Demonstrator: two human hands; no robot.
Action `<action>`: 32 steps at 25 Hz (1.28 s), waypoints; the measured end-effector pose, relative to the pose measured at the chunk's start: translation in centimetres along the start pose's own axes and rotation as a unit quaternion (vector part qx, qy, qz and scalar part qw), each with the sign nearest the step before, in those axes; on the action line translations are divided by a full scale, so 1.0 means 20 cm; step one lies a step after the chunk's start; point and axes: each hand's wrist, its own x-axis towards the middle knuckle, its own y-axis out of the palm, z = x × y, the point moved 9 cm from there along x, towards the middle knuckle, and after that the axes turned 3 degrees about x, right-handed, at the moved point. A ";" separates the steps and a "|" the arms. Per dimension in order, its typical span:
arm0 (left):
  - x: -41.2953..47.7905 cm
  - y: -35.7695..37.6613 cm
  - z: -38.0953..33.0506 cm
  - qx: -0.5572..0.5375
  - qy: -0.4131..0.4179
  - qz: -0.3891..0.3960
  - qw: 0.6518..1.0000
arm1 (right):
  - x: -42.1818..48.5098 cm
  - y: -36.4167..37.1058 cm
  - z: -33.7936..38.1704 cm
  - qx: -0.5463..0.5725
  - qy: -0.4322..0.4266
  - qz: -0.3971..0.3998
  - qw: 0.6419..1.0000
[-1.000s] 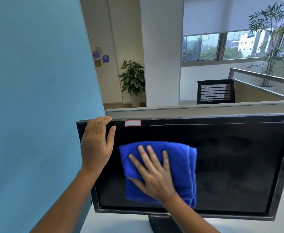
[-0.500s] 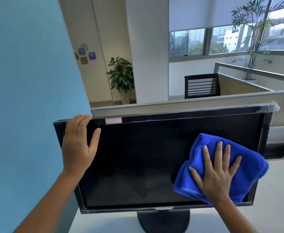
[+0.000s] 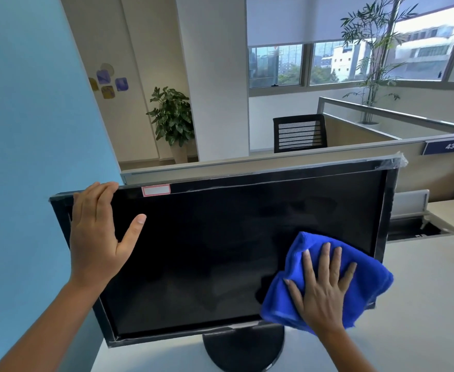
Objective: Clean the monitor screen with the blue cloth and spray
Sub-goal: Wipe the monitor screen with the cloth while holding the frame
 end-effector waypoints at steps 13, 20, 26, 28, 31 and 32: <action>0.01 0.00 0.01 -0.016 -0.021 -0.002 1.000 | 0.25 -0.17 0.01 0.047 0.089 -0.081 0.992; 0.00 -0.01 0.01 -0.022 -0.021 -0.021 0.999 | 0.06 -0.05 0.00 0.047 0.095 -0.019 0.994; 0.00 -0.01 0.02 -0.033 -0.031 -0.028 0.999 | 0.34 -0.21 0.01 0.132 0.181 -0.115 0.968; 0.00 -0.01 0.02 -0.037 -0.030 -0.035 0.998 | 0.37 -0.23 0.09 0.147 0.191 -0.132 0.961; 0.00 -0.01 0.02 -0.043 -0.030 -0.038 0.998 | 0.36 -0.22 0.33 0.142 0.130 -0.127 0.973; 0.00 -0.01 0.02 -0.047 -0.032 -0.037 0.998 | 0.35 -0.21 0.42 0.139 0.104 -0.124 0.977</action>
